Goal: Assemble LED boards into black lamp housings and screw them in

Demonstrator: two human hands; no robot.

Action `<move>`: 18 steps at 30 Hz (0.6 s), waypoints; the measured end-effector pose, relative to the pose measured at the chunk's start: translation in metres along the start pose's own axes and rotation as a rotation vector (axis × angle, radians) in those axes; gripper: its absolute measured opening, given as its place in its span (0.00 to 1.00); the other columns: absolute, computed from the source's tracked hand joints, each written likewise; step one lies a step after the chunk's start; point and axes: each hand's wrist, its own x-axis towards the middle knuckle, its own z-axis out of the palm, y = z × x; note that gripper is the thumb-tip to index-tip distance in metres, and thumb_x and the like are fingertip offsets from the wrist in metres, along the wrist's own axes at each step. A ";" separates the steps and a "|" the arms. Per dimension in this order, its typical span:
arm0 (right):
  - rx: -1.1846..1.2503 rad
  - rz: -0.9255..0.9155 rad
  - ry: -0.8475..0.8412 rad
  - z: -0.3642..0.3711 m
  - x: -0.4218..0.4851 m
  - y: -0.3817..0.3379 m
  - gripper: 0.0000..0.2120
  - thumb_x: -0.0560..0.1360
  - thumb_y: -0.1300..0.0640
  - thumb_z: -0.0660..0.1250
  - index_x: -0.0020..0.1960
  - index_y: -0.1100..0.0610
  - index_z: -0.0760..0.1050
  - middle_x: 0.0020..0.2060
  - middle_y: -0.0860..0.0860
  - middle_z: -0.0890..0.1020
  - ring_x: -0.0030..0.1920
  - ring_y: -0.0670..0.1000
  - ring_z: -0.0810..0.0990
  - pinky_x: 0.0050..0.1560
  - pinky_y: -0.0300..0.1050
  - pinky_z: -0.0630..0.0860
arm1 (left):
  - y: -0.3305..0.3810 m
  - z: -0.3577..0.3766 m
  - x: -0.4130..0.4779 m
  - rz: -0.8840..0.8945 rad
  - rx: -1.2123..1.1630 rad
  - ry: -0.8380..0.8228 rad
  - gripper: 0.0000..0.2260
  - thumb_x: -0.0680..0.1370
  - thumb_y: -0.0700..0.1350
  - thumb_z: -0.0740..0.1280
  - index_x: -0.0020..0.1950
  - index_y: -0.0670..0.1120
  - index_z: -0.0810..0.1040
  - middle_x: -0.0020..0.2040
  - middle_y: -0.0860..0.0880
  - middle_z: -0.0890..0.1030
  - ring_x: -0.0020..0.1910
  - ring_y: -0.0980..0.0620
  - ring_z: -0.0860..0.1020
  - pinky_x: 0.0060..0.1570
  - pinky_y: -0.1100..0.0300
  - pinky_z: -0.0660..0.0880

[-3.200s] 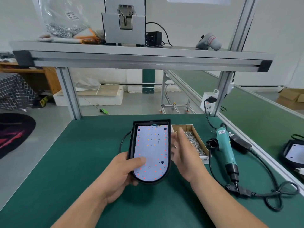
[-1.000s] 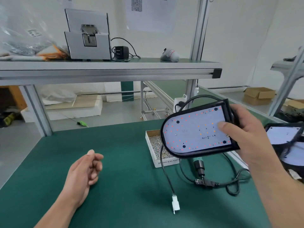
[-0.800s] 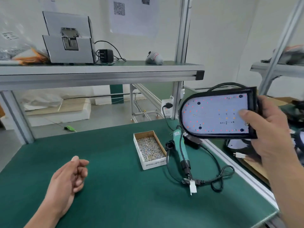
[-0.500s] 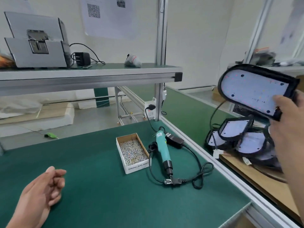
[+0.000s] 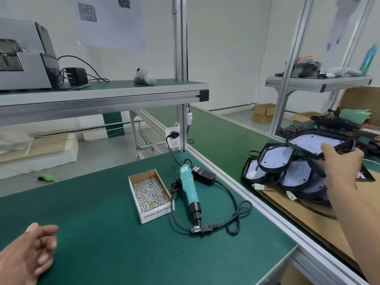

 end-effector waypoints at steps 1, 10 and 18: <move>-0.033 -0.006 -0.012 0.000 -0.002 0.001 0.36 0.72 0.41 0.73 0.73 0.55 0.64 0.57 0.52 0.75 0.50 0.53 0.75 0.38 0.46 0.71 | 0.003 0.003 0.000 0.007 -0.014 -0.014 0.17 0.82 0.59 0.60 0.44 0.55 0.83 0.39 0.51 0.77 0.27 0.61 0.77 0.26 0.67 0.74; -0.206 -0.040 -0.048 0.009 0.016 0.006 0.49 0.69 0.35 0.74 0.81 0.51 0.55 0.74 0.58 0.69 0.68 0.62 0.76 0.66 0.66 0.77 | 0.007 0.005 -0.010 -0.118 -0.154 0.006 0.22 0.88 0.59 0.54 0.50 0.44 0.77 0.27 0.50 0.77 0.16 0.55 0.70 0.24 0.70 0.43; -0.440 -0.287 -0.011 0.016 0.022 0.012 0.35 0.80 0.32 0.61 0.81 0.46 0.58 0.76 0.57 0.63 0.75 0.63 0.64 0.71 0.67 0.71 | -0.006 0.004 0.003 -0.116 -0.198 0.096 0.20 0.88 0.56 0.55 0.53 0.40 0.75 0.26 0.47 0.74 0.15 0.55 0.64 0.32 0.66 0.46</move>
